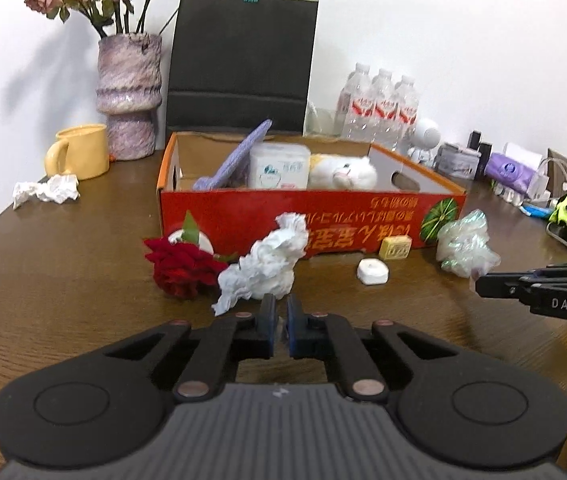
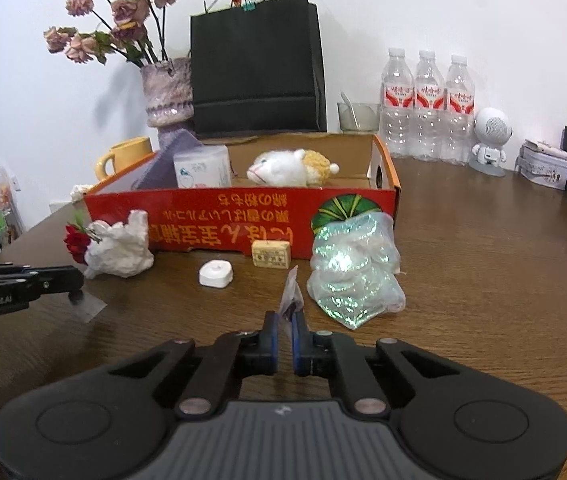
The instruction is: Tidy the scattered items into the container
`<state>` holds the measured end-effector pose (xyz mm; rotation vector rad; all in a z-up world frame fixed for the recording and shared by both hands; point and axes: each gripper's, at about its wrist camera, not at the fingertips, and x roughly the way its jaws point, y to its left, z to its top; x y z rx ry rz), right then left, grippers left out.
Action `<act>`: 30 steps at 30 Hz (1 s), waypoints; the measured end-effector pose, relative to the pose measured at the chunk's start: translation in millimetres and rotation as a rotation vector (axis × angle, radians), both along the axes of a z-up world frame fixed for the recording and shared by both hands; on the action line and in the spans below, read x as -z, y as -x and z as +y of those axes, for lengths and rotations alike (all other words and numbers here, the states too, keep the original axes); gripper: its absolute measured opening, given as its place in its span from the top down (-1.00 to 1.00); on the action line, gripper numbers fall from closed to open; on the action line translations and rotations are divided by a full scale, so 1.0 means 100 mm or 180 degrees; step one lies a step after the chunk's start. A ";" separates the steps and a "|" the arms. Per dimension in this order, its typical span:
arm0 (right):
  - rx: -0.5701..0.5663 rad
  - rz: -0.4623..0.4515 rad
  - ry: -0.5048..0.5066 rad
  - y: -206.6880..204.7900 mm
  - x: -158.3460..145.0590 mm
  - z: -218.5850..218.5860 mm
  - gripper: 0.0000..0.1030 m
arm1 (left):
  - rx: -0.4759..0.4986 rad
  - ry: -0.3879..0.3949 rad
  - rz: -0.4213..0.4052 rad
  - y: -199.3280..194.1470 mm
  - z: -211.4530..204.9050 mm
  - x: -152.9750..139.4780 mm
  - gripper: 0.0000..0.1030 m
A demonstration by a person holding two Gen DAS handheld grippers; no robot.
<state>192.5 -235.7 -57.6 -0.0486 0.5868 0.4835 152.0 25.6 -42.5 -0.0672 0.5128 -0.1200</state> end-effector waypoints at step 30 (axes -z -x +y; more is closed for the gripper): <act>0.0094 -0.0301 -0.0019 -1.52 -0.45 0.38 0.89 | -0.0264 0.0132 -0.0350 -1.53 0.36 -0.53 0.86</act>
